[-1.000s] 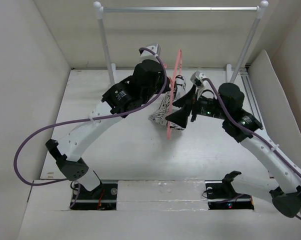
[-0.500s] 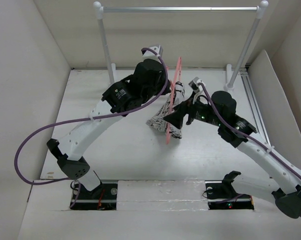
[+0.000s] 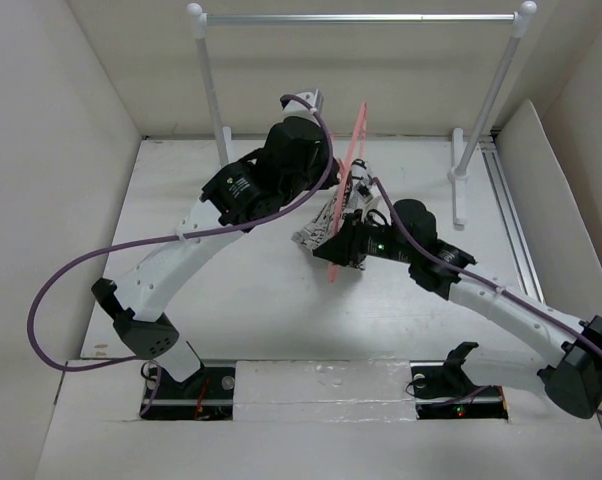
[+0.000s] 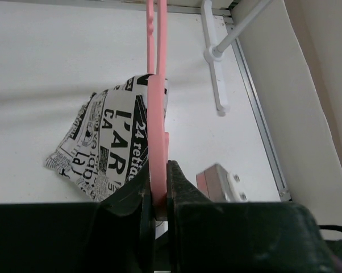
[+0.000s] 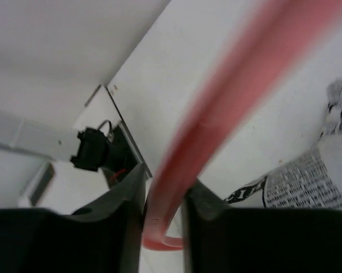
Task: Place the trousers on the hanger
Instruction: Place the hanger at the clothesline.
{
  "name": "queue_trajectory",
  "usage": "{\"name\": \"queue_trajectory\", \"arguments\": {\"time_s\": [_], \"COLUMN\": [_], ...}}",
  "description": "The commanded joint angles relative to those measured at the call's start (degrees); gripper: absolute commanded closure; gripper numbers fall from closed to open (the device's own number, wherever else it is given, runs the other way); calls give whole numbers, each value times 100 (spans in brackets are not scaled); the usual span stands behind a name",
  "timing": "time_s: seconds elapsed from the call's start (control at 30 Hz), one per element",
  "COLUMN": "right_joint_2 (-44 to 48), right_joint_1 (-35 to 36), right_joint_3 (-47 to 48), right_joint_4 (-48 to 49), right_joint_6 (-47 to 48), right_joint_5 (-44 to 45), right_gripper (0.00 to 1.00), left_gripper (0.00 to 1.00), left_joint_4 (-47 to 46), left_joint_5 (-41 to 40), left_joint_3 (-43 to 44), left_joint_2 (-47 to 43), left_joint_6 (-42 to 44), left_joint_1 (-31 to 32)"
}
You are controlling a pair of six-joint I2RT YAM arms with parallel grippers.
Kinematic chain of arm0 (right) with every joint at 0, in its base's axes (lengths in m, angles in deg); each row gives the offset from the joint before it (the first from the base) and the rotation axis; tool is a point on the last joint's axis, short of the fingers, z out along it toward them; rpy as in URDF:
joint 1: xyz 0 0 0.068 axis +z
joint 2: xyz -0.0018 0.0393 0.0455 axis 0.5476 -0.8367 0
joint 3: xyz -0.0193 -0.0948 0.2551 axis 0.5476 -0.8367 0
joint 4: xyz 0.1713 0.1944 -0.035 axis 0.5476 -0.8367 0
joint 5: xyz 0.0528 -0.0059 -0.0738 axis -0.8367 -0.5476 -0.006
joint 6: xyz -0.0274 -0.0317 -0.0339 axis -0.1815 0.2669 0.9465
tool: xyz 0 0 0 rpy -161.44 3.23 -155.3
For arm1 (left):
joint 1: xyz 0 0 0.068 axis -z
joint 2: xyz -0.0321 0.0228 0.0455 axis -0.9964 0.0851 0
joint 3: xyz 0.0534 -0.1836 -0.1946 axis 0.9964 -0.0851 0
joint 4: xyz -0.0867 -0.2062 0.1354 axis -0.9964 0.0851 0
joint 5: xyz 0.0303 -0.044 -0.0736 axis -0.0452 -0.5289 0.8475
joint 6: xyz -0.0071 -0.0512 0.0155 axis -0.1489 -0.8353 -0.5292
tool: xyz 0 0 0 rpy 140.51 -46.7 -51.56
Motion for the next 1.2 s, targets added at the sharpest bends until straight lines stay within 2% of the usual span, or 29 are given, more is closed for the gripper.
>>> {"name": "queue_trajectory", "arguments": {"time_s": [0.0,0.13,0.23,0.27,0.33,0.37,0.43,0.47,0.57,0.7,0.73,0.83,1.03,1.17], "right_joint_2": [157,289,386,404,378,351,238,98,-96,-342,-395,-746,-1765,-2432], "right_joint_1": [-3,-3,-55,-151,-301,-476,-670,-758,-1057,-1478,-1749,-2408,-3342,-3764], "right_joint_3": [98,81,63,72,81,203,387,580,871,1485,1574,2108,2831,3602], "right_joint_4": [826,1106,1457,1537,1739,1705,1670,1600,1556,1599,1590,1564,2581,2768], "right_joint_6": [-84,-418,-786,-892,-1077,-1182,-1192,-1200,-1139,-1157,-1165,-1192,-2052,-2351], "right_joint_5": [20,47,91,108,21,-5,-216,-286,-445,-769,-840,-1147,-1825,-1974], "right_gripper": [81,99,100,100,100,100,100,100,100,100,100,100,100,100], "left_gripper": [100,100,98,79,57,42,32,24,10,4,1,1,1,1], "left_joint_4": [-967,-1108,-1222,-1301,-1555,-1617,-1740,-1741,-1732,-1925,-1978,-1865,-1680,-1635], "left_joint_5": [29,82,257,310,407,425,486,504,583,504,382,22,-234,-191], "left_joint_3": [79,-167,-141,-167,-176,-107,8,200,517,282,150,-438,-2152,-3153], "left_joint_2": [-469,-540,-505,-513,-574,-592,-610,-601,-636,-996,-1214,-1592,-2420,-2798], "left_joint_6": [-51,-60,-69,-60,-16,10,71,98,238,388,458,511,301,-50], "left_joint_1": [-76,-147,-209,-209,-209,-209,-209,-209,-209,-209,-209,-209,-209,-209]}}
